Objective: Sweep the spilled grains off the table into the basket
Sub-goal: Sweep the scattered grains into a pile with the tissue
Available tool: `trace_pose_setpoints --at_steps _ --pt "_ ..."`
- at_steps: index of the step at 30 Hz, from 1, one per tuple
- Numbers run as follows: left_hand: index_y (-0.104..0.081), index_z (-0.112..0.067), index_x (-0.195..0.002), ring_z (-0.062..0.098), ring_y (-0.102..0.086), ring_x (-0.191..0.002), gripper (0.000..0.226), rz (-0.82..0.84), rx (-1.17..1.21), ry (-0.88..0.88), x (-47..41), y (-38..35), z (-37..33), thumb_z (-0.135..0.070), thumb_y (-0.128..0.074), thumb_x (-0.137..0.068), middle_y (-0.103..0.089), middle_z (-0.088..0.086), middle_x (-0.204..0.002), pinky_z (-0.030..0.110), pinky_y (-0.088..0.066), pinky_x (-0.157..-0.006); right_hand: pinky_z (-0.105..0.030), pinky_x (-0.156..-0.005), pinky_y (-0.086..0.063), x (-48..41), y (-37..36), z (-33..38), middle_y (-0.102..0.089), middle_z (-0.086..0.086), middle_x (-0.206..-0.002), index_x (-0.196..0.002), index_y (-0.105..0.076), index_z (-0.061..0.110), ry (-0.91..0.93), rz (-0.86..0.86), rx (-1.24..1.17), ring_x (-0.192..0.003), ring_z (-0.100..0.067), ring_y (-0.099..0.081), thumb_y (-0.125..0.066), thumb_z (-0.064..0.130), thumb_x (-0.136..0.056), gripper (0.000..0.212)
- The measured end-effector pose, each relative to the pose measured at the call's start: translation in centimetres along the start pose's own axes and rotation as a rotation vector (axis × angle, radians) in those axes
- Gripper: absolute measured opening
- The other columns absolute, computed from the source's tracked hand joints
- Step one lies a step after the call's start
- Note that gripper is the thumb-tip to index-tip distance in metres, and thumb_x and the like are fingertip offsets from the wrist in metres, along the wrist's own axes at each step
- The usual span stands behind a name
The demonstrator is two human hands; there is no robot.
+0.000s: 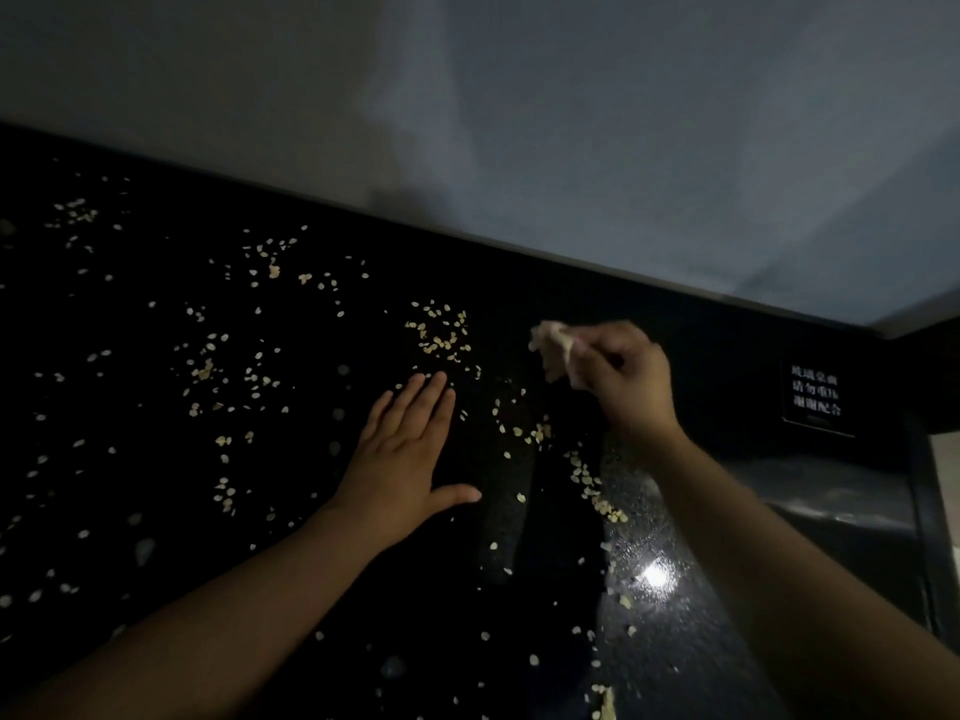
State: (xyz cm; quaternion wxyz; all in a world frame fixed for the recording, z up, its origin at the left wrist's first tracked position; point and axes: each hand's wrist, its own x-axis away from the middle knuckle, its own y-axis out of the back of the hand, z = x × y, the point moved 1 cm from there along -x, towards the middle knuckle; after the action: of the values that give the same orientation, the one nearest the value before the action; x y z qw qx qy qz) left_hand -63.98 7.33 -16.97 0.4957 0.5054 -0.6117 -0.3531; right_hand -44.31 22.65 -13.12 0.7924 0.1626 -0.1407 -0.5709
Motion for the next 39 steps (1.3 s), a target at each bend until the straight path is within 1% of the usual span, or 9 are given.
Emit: trace_pose_setpoints --at_steps 6,10,14,17,20,23,27,32,39 --pt "0.000 -0.016 -0.152 0.013 0.019 -0.144 0.113 0.008 0.007 0.015 -0.1 0.4 -0.2 -0.086 -0.014 -0.064 0.016 -0.003 -0.158 0.038 0.007 -0.119 -0.028 -0.092 -0.051 -1.6 -2.4 -1.7 -0.054 0.013 -0.099 -0.101 -0.072 0.014 -0.023 -0.036 0.175 -0.103 -0.010 -0.057 -0.061 0.012 -0.091 0.015" --pt "-0.001 -0.015 -0.152 0.014 0.019 -0.144 0.105 0.022 0.036 0.034 0.1 0.9 -0.7 -0.077 -0.039 -0.076 0.015 -0.002 -0.159 0.037 0.006 -0.119 -0.030 -0.085 -0.048 3.4 -2.5 -2.5 -0.055 0.017 -0.094 -0.101 -0.074 0.020 0.145 0.145 0.202 -0.096 -0.010 -0.056 -0.062 0.019 -0.089 0.017" --pt "-0.010 -0.013 -0.152 0.013 0.013 -0.145 0.090 0.006 0.146 0.052 1.7 1.4 -1.7 -0.060 -0.050 -0.086 0.009 -0.001 -0.160 0.035 0.003 -0.120 -0.025 -0.081 -0.049 8.0 -1.3 -2.8 -0.058 0.014 -0.094 -0.098 -0.075 0.025 0.035 0.262 0.115 -0.094 -0.005 -0.058 -0.065 0.009 -0.089 0.020" --pt "-0.010 -0.015 -0.151 0.008 0.017 -0.144 0.082 -0.010 0.169 0.009 4.2 1.3 -2.3 -0.056 -0.047 -0.090 0.010 -0.004 -0.159 0.031 0.005 -0.118 -0.020 -0.070 -0.052 8.7 0.2 -1.5 -0.061 0.001 -0.094 -0.095 -0.074 0.025 -0.039 0.150 -0.067 -0.085 -0.007 -0.062 -0.064 0.004 -0.089 0.024" --pt "-0.007 -0.018 -0.151 0.005 0.019 -0.142 0.080 0.017 0.175 0.005 6.3 1.0 -2.7 -0.054 -0.044 -0.091 0.012 -0.007 -0.159 0.026 0.009 -0.116 -0.012 -0.066 -0.049 6.8 2.1 -0.4 -0.061 -0.001 -0.096 -0.095 -0.073 0.021 0.020 -0.043 -0.028 -0.082 0.002 -0.061 -0.063 0.007 -0.090 0.019" --pt "-0.006 -0.018 -0.152 0.007 0.017 -0.143 0.079 0.032 0.141 0.027 7.3 0.6 -2.9 -0.055 -0.043 -0.092 0.010 -0.006 -0.159 0.026 0.011 -0.115 -0.020 -0.076 -0.053 4.3 2.7 -1.7 -0.059 0.001 -0.101 -0.100 -0.073 0.017 0.000 -0.084 0.086 -0.090 -0.002 -0.061 -0.061 0.010 -0.092 0.016" --pt "-0.009 -0.017 -0.151 0.008 0.014 -0.144 0.081 0.024 0.117 0.048 8.0 0.1 -3.2 -0.056 -0.044 -0.091 0.008 -0.004 -0.159 0.029 0.007 -0.118 -0.024 -0.090 -0.046 5.0 1.4 -4.1 -0.057 0.008 -0.100 -0.104 -0.073 0.018 0.013 -0.007 0.241 -0.103 -0.015 -0.058 -0.061 0.013 -0.091 0.019" --pt "-0.007 -0.017 -0.152 0.010 0.015 -0.144 0.082 0.032 0.125 0.073 8.3 -0.2 -3.8 -0.056 -0.044 -0.090 0.009 -0.002 -0.159 0.030 0.008 -0.118 -0.030 -0.083 -0.048 11.8 1.0 -4.6 -0.056 0.016 -0.094 -0.103 -0.073 0.021 0.120 0.132 0.232 -0.098 -0.013 -0.056 -0.065 0.012 -0.089 0.019" --pt "-0.008 -0.015 -0.152 0.012 0.011 -0.145 0.083 0.031 0.118 0.081 9.7 0.0 -4.2 -0.055 -0.047 -0.090 0.005 0.000 -0.160 0.029 0.008 -0.117 -0.014 -0.076 -0.044 20.0 2.5 -3.8 -0.059 0.013 -0.094 -0.103 -0.074 0.024 -0.006 0.257 0.103 -0.093 -0.003 -0.056 -0.064 0.010 -0.090 0.022"
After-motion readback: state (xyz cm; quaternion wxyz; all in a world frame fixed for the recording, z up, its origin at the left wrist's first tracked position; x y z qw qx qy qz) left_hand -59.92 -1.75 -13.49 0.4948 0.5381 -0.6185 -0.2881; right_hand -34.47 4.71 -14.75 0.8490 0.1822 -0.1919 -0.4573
